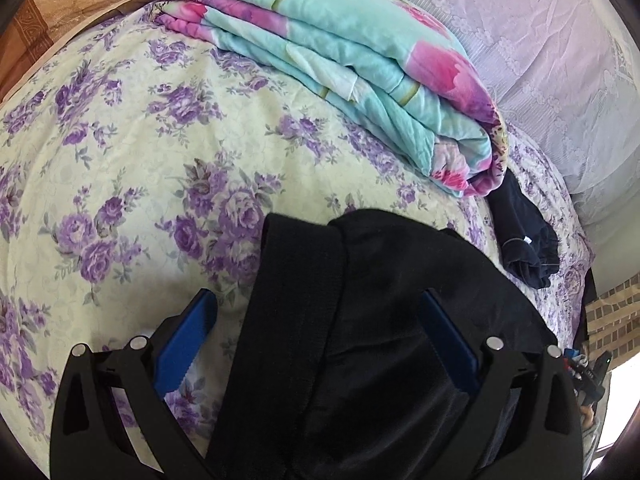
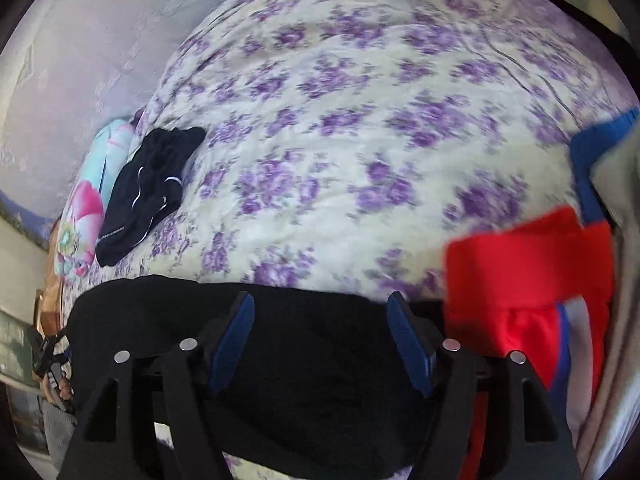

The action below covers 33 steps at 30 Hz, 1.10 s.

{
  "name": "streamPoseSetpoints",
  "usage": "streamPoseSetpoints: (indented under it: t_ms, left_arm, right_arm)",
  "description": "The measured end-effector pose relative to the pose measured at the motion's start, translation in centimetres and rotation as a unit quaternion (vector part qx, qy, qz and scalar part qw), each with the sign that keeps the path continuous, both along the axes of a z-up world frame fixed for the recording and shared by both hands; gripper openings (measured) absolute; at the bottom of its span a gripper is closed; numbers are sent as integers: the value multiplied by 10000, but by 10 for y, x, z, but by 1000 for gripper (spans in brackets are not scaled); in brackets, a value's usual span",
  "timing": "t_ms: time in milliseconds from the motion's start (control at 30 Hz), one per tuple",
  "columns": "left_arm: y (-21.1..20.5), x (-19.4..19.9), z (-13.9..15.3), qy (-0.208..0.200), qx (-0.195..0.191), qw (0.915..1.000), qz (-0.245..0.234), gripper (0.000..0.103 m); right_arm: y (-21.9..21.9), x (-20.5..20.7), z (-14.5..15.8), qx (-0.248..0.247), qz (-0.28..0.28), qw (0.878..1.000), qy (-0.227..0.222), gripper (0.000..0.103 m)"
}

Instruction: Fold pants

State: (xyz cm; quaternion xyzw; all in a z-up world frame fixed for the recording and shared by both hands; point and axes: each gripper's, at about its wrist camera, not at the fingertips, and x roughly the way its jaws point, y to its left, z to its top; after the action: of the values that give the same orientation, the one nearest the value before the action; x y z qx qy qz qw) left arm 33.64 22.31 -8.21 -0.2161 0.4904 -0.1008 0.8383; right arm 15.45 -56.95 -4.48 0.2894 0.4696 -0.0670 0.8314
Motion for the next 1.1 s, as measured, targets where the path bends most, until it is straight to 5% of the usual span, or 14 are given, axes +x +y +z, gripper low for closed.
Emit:
streamPoseSetpoints:
  t_ms: [267,367,467,900,1100]
  left_arm:
    - [4,19,4,14,-357,9993,-103,97]
    - [1,21,8,-113,-274,9993,-235,50]
    - [-2,21,11,-205,-187,9990,-345,42]
    - [9,-41,76,-1218,-428,9911,-339,35]
    - [17,-44,82,-1148,-502,9920,-176,35]
  right_arm:
    - [-6,-21,0,352,-264,9989,-176,74]
    - [-8,-25,2,399,-316,9985,-211,75]
    - [-12,-32,3,475,-412,9977,-255,75]
    - [-24,-56,15,559,-688,9952,-414,75]
    - [-24,-46,15,501,-540,9971,-211,75]
